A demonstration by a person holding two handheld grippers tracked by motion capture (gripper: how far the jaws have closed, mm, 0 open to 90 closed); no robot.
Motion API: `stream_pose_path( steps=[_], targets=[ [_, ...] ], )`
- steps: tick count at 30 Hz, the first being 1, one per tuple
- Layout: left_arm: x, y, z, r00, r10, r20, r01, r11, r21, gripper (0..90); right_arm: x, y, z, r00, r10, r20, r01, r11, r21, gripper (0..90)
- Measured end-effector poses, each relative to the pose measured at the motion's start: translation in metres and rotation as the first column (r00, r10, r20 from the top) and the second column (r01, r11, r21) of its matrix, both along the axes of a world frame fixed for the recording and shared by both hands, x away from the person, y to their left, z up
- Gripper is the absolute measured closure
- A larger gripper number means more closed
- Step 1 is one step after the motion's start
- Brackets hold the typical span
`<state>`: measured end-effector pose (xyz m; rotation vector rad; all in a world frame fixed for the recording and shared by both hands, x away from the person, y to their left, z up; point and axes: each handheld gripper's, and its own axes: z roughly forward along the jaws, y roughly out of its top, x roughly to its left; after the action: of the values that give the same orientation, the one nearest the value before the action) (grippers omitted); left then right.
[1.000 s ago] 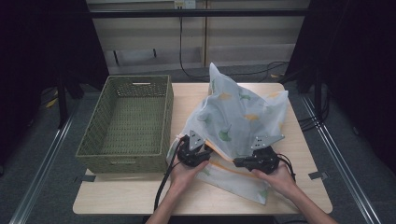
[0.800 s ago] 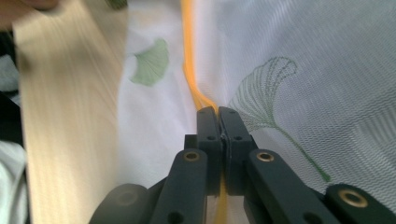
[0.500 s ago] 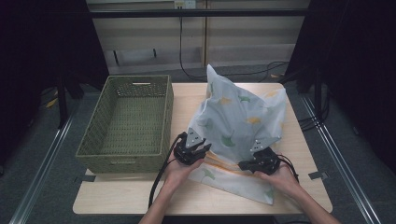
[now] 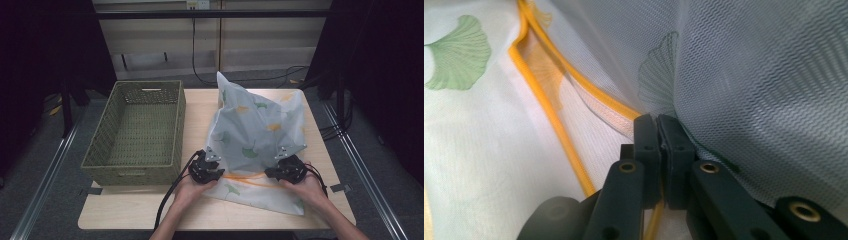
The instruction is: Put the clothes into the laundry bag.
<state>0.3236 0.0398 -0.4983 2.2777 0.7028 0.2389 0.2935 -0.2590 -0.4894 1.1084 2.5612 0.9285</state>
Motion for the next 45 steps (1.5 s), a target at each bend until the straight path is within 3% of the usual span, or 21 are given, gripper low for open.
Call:
stream_pose_path(
  steps=[3, 5, 7, 10, 11, 12, 14, 17, 18, 20, 21, 23, 26, 30, 31, 34, 35, 38, 39, 43, 45],
  targets=[
    [-0.003, -0.007, -0.003, 0.9992, -0.025, -0.031, 0.023, 0.9981, -0.057, 67.9, 0.003, -0.004, 0.000, 0.9993, -0.034, 0.014, 0.034, 0.999, -0.018, 87.7],
    [-0.006, -0.013, -0.004, 0.9990, -0.033, -0.029, 0.031, 0.9970, -0.071, 67.9, 0.007, -0.010, 0.000, 0.9980, -0.060, 0.020, 0.060, 0.998, -0.019, 87.6],
    [-0.009, -0.018, -0.004, 0.9951, -0.070, -0.069, 0.063, 0.9929, -0.100, 67.0, 0.009, -0.015, -0.001, 0.9949, -0.098, 0.025, 0.098, 0.995, -0.018, 87.7],
    [-0.014, -0.022, -0.002, 0.9930, -0.100, -0.063, 0.094, 0.9917, -0.088, 66.3, 0.014, -0.022, -0.001, 0.9882, -0.147, 0.044, 0.148, 0.988, -0.034, 87.8],
    [-0.014, -0.022, -0.002, 0.9935, -0.095, -0.063, 0.088, 0.9904, -0.106, 66.5, 0.016, -0.024, -0.002, 0.9879, -0.148, 0.048, 0.149, 0.988, -0.030, 87.8],
    [-0.014, -0.019, 0.001, 0.9934, -0.095, -0.065, 0.089, 0.9922, -0.087, 66.5, 0.017, -0.025, -0.003, 0.9860, -0.159, 0.052, 0.160, 0.987, -0.028, 87.7],
    [-0.015, -0.016, 0.006, 0.9944, -0.090, -0.056, 0.085, 0.9919, -0.095, 66.5, 0.019, -0.027, -0.002, 0.9826, -0.175, 0.063, 0.178, 0.983, -0.046, 87.7],
    [-0.015, -0.009, 0.016, 0.9970, -0.076, -0.010, 0.075, 0.9937, -0.083, 67.0, 0.019, -0.029, -0.003, 0.9785, -0.194, 0.071, 0.198, 0.979, -0.053, 87.0],
    [-0.013, -0.007, 0.016, 0.9984, -0.056, -0.009, 0.055, 0.9945, -0.089, 67.6, 0.019, -0.030, -0.003, 0.9785, -0.192, 0.076, 0.196, 0.979, -0.056, 86.4],
    [-0.008, -0.003, 0.010, 0.9998, -0.013, 0.015, 0.014, 0.9996, -0.026, 69.0, 0.019, -0.031, -0.003, 0.9788, -0.194, 0.066, 0.197, 0.980, -0.040, 84.2],
    [-0.005, -0.002, 0.007, 0.9999, -0.017, 0.000, 0.017, 0.9991, -0.039, 69.4, 0.017, -0.031, -0.002, 0.9802, -0.188, 0.062, 0.190, 0.981, -0.028, 80.0],
    [-0.006, -0.002, 0.003, 1.0000, -0.006, -0.007, 0.006, 0.9998, -0.017, 69.6, 0.013, -0.031, -0.001, 0.9815, -0.185, 0.050, 0.186, 0.983, -0.011, 75.7],
    [-0.011, -0.005, 0.003, 0.9990, -0.030, 0.034, 0.029, 0.9992, 0.028, 71.6, 0.003, -0.031, 0.001, 0.9857, -0.163, 0.043, 0.163, 0.987, 0.011, 69.3],
    [-0.009, 0.001, 0.000, 0.9996, 0.012, 0.027, -0.012, 0.9999, 0.003, 75.2, -0.016, -0.038, 0.006, 0.9876, -0.154, 0.029, 0.152, 0.986, 0.062, 68.8],
    [-0.008, 0.004, -0.003, 0.9996, 0.024, 0.015, -0.024, 0.9992, -0.033, 75.4, -0.019, -0.039, 0.006, 0.9879, -0.151, 0.036, 0.148, 0.986, 0.074, 70.2],
    [-0.008, 0.010, -0.006, 0.9991, 0.037, 0.022, -0.035, 0.9970, -0.069, 77.1, -0.028, -0.043, 0.006, 0.9910, -0.131, 0.028, 0.128, 0.987, 0.093, 72.0],
    [-0.009, 0.011, -0.005, 0.9990, 0.040, 0.020, -0.039, 0.9978, -0.053, 77.3, -0.030, -0.043, 0.006, 0.9922, -0.123, 0.021, 0.120, 0.988, 0.100, 74.2],
    [-0.009, 0.011, -0.006, 0.9988, 0.038, 0.031, -0.036, 0.9979, -0.054, 78.0, -0.031, -0.041, 0.003, 0.9922, -0.125, 0.010, 0.123, 0.989, 0.085, 76.1],
    [-0.009, 0.010, -0.007, 0.9985, 0.048, 0.027, -0.046, 0.9959, -0.078, 78.0, -0.030, -0.041, 0.002, 0.9928, -0.118, 0.017, 0.117, 0.991, 0.073, 78.0],
    [-0.012, 0.012, -0.007, 0.9984, 0.049, 0.026, -0.047, 0.9965, -0.069, 77.8, -0.025, -0.038, -0.004, 0.9917, -0.128, 0.010, 0.128, 0.991, 0.026, 79.5],
    [-0.014, 0.012, -0.007, 0.9987, 0.047, 0.022, -0.045, 0.9958, -0.079, 77.3, -0.021, -0.038, -0.004, 0.9910, -0.133, 0.011, 0.133, 0.991, 0.034, 79.5]
  ],
)
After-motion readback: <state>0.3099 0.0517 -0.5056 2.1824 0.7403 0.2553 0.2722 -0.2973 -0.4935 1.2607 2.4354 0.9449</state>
